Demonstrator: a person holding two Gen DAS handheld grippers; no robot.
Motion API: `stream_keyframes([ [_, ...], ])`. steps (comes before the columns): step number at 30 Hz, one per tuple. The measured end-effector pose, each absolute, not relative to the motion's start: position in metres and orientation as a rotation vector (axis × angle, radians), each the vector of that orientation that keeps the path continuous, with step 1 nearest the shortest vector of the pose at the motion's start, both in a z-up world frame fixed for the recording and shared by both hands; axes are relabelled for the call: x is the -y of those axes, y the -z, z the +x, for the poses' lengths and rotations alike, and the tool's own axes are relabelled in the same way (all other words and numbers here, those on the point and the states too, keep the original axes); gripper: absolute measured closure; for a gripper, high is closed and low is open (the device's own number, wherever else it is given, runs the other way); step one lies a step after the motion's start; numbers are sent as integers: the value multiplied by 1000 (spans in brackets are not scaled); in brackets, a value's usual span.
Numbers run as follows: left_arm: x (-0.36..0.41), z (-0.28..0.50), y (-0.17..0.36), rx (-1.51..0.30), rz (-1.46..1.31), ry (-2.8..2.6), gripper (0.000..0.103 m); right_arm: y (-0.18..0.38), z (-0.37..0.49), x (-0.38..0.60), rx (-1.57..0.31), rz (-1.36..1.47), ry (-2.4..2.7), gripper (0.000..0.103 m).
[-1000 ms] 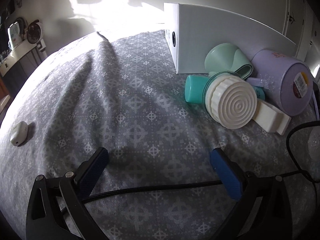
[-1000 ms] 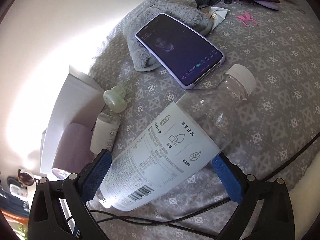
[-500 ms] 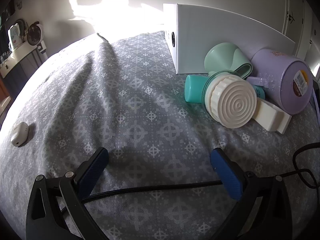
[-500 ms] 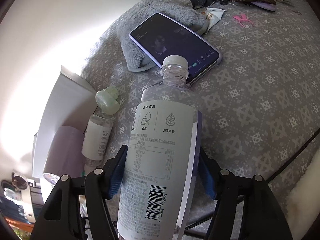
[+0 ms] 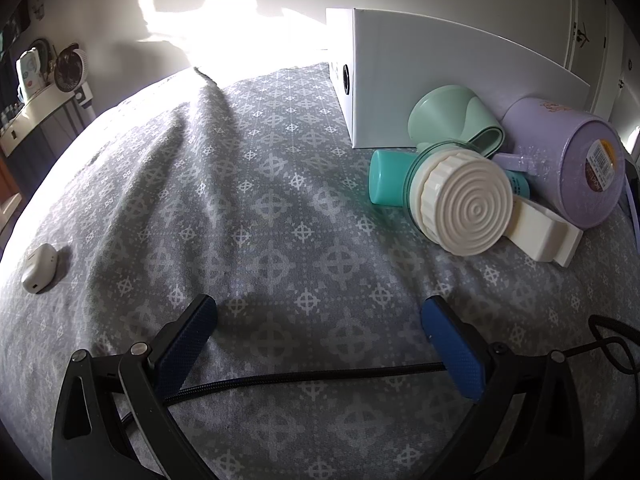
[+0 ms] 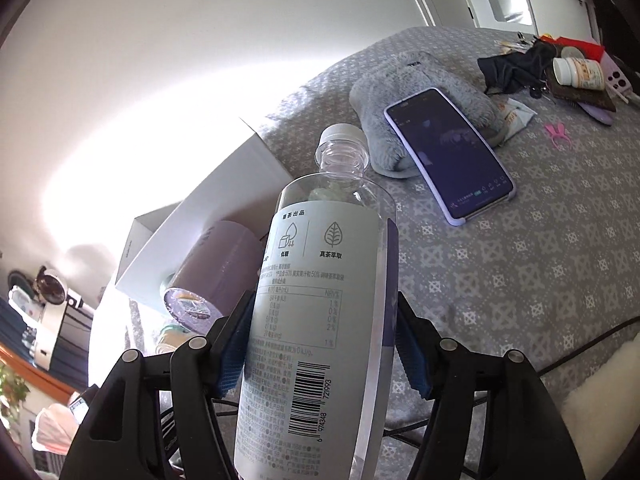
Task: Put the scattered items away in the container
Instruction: 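Grasp the clear labelled water bottle with the right tool and lift it upright, then carry the water bottle over the white box and release it inside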
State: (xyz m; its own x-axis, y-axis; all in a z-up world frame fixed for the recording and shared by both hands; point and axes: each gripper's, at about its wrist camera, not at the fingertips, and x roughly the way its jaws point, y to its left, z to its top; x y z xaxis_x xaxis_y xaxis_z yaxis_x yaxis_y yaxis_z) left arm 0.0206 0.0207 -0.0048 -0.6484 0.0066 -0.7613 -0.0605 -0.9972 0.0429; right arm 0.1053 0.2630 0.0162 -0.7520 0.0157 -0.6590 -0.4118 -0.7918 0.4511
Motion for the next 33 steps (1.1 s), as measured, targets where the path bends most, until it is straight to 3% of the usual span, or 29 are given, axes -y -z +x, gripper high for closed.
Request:
stream_keyframes([
  [14,-22,22,3,-103,-1299,-2819,0,-39,84,-264,-765,-890,-2673,40],
  [26,-21,22,3,-104,-1298,-2819,0,-119,-39,-255,-355,-611,-2770,40],
  [33,-22,22,3,-104,-1297,-2820,0,-112,-116,-226,-135,-693,-2762,40],
])
